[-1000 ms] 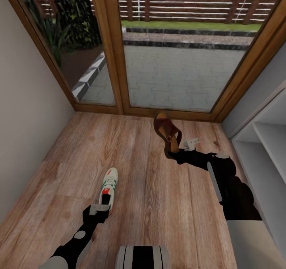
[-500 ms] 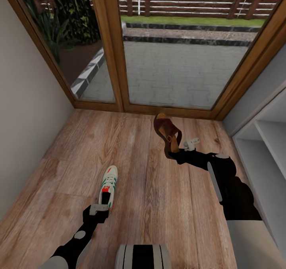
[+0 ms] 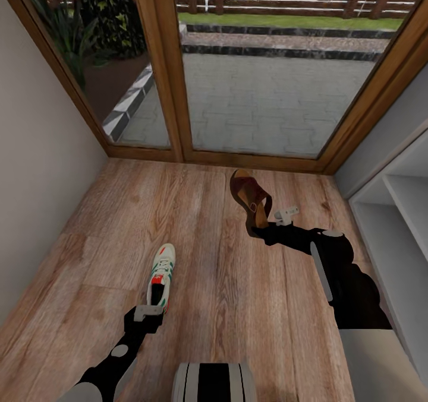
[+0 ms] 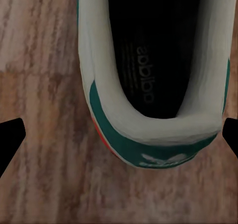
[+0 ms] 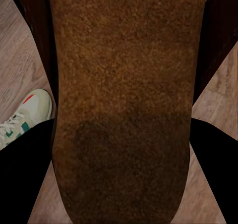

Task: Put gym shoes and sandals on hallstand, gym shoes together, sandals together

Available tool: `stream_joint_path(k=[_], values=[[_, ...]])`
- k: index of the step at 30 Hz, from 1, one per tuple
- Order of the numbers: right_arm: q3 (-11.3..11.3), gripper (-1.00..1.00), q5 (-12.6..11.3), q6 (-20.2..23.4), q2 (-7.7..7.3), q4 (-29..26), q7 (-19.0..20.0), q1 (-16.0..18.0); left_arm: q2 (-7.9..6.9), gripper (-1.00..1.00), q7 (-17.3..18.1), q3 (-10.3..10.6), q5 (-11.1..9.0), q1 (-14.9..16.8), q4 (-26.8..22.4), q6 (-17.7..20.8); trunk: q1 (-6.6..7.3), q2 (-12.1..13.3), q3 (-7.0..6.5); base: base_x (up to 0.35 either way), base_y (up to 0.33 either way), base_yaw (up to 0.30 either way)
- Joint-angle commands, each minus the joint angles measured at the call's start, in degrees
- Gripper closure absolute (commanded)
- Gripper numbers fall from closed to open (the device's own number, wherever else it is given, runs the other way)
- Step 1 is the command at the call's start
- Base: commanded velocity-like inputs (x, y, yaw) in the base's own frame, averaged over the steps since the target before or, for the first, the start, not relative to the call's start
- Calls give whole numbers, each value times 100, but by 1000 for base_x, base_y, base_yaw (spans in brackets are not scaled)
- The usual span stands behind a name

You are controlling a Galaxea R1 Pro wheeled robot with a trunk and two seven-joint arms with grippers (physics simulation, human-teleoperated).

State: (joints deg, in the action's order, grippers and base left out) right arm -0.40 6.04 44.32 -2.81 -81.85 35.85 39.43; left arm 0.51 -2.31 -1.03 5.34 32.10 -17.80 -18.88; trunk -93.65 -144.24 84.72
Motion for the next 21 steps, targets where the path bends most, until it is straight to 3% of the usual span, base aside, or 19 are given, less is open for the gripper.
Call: stream_joint_path(k=[1, 21], values=[[-4, 100, 46, 16, 0, -7, 53, 3, 2, -100, -24, -11, 58, 3, 5, -19, 1, -2, 4, 0, 0, 0], [-6, 100, 46, 17, -9, -7, 51, 3, 2, -100, -24, -11, 63, 4, 5, -18, 1, -2, 4, 19, -1, 0]])
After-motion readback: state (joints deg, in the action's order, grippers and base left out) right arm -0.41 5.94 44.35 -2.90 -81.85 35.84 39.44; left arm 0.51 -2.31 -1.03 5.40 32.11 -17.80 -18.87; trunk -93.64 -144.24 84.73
